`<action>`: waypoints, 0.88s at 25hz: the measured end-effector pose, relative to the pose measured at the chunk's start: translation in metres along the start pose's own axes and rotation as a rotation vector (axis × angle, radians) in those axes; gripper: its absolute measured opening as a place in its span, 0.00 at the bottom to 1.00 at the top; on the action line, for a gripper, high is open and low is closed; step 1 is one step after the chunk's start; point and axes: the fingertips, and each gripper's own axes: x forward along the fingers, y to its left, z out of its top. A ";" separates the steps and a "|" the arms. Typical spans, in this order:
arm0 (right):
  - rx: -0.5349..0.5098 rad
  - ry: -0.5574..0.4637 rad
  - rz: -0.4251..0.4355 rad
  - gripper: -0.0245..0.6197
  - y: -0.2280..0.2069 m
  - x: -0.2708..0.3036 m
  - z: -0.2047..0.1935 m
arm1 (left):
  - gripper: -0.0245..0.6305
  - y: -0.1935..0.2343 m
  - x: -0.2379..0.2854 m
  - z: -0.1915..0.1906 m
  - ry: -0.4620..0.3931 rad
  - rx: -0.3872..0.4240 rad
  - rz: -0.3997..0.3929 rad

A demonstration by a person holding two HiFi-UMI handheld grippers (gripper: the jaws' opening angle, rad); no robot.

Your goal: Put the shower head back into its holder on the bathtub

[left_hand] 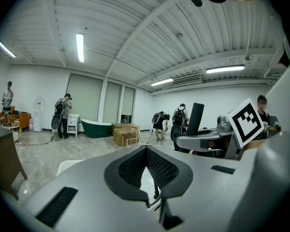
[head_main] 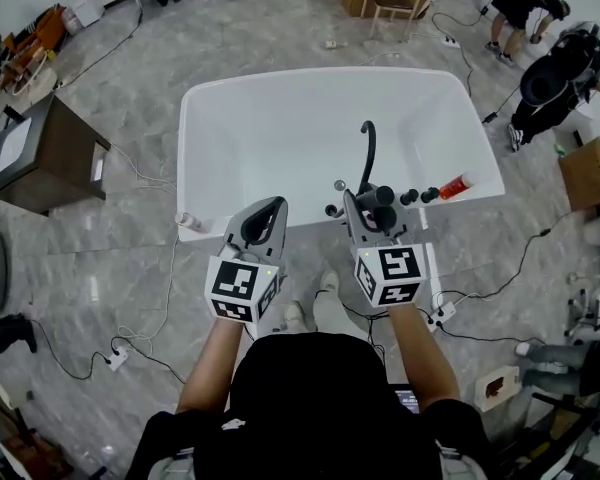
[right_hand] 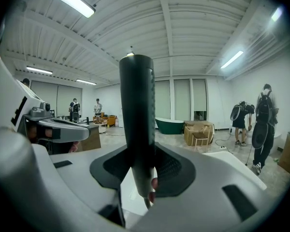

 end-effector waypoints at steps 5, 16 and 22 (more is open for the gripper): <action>0.011 0.041 0.024 0.25 -0.026 0.025 -0.015 | 0.05 -0.002 0.038 -0.011 0.033 -0.019 0.009; 0.055 0.165 0.083 0.25 -0.069 0.083 -0.064 | 0.05 0.008 0.106 -0.054 0.136 -0.075 0.060; 0.063 0.235 0.105 0.25 -0.072 0.112 -0.099 | 0.05 0.022 0.125 -0.085 0.187 -0.115 0.081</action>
